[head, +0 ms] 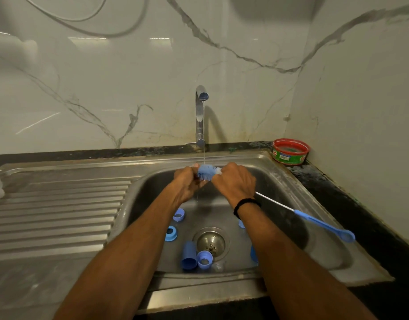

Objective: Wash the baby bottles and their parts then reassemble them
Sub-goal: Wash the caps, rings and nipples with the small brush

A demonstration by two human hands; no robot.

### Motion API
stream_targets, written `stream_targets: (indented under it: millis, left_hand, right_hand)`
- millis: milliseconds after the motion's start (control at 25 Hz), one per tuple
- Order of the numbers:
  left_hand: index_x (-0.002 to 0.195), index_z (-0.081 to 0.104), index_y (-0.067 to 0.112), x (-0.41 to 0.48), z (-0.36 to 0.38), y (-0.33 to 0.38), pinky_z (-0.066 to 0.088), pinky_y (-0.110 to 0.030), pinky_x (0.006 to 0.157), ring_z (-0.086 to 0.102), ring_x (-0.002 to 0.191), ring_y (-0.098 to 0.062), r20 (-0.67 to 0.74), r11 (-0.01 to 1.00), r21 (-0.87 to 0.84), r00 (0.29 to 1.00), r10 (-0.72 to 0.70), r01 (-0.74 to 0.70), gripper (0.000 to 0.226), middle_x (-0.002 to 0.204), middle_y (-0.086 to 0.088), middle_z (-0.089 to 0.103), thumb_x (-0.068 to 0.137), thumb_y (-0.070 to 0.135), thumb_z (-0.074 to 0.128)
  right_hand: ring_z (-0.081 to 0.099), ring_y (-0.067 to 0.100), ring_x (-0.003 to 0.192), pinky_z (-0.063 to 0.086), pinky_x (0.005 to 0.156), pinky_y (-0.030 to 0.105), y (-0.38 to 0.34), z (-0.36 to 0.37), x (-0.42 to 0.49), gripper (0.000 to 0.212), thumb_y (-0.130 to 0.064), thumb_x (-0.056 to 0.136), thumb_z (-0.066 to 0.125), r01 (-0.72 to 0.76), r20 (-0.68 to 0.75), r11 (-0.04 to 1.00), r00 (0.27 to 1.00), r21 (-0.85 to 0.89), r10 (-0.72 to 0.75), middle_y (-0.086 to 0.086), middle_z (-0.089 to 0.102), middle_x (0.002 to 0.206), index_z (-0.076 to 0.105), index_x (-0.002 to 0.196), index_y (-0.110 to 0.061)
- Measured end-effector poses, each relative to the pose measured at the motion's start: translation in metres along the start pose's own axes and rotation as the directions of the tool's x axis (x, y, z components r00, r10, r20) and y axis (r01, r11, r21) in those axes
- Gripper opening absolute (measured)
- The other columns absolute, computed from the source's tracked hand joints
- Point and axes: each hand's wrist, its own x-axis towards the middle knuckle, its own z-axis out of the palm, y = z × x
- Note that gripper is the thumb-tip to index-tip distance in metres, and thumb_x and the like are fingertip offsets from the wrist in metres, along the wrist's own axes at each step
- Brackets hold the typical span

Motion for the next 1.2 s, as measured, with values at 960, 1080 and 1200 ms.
stream_targets:
  millis: [960, 1080, 1200]
  left_hand:
    - [0.100, 0.070, -0.003, 0.009, 0.009, -0.013, 0.058, -0.038, 0.080, 0.066, 0.078, -0.026, -0.020, 0.919, 0.362, 0.984, 0.177, -0.158, 0.018, 0.089, -0.018, 0.073, 0.094, 0.012, 0.062]
    - [0.101, 0.069, -0.007, 0.012, 0.010, -0.016, 0.059, -0.043, 0.087, 0.068, 0.083, -0.027, -0.106, 0.915, 0.364, 0.968, 0.227, -0.174, 0.022, 0.093, -0.021, 0.072, 0.096, 0.013, 0.063]
    - [0.103, 0.069, -0.009, 0.006, 0.014, -0.017, 0.059, -0.042, 0.084, 0.067, 0.082, -0.027, -0.004, 0.928, 0.340, 0.987, 0.161, -0.150, 0.022, 0.096, -0.025, 0.072, 0.092, 0.009, 0.066]
  right_hand:
    - [0.051, 0.020, 0.080, 0.040, 0.066, 0.028, -0.002, -0.007, -0.003, 0.035, -0.037, 0.089, 0.062, -0.135, -0.001, 0.974, 0.991, 0.184, 0.137, 0.004, 0.055, 0.090, 0.061, 0.109, -0.008]
    - [0.051, 0.020, 0.079, 0.039, 0.065, 0.027, -0.005, -0.008, -0.006, 0.036, -0.038, 0.090, 0.062, -0.153, 0.034, 0.965, 0.988, 0.214, 0.149, 0.004, 0.055, 0.090, 0.061, 0.109, -0.008]
    - [0.055, 0.019, 0.076, 0.040, 0.062, 0.026, -0.006, -0.007, -0.010, 0.033, -0.044, 0.094, 0.058, -0.155, 0.036, 0.963, 0.988, 0.223, 0.150, 0.000, 0.053, 0.079, 0.062, 0.097, -0.012]
